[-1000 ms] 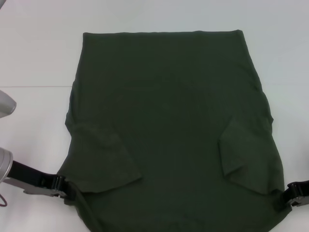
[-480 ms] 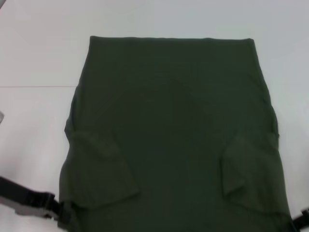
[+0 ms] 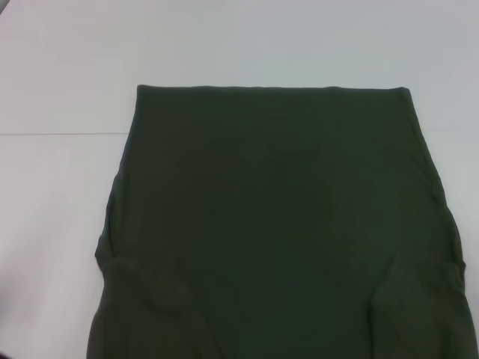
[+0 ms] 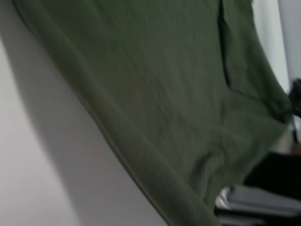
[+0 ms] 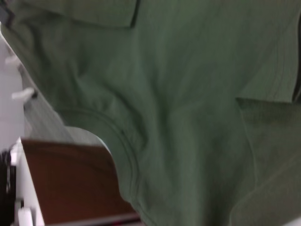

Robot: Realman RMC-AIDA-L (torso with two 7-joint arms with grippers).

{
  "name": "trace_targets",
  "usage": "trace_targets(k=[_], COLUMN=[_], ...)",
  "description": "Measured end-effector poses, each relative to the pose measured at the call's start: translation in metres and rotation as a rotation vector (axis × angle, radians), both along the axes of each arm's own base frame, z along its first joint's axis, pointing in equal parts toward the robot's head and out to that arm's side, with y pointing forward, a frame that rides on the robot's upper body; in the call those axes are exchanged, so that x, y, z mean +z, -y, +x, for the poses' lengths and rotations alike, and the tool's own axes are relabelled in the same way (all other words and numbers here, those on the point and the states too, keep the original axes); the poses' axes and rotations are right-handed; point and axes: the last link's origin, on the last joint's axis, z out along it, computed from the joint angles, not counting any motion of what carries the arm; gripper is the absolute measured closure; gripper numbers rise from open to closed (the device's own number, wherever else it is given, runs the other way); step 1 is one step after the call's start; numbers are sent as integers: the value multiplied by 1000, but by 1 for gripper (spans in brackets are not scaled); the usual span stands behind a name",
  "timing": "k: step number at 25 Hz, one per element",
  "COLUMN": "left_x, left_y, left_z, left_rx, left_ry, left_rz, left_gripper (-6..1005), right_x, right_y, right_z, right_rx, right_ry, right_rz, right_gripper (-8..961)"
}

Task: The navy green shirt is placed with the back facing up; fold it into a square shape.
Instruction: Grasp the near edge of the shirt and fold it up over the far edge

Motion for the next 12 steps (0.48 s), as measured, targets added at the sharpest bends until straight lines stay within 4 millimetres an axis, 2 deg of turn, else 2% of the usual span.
trace_targets(k=[5, 12], left_x=[-5, -10], left_y=[15, 24], left_z=[0, -1], left_rx=[-11, -20], left_ry=[9, -6], left_rz=[-94, -165], left_gripper=[944, 943], right_x=[-4, -9], right_y=[10, 16], right_z=[7, 9], right_rx=[5, 11], right_ry=[14, 31], right_rz=[-56, -116], right_gripper=[867, 862])
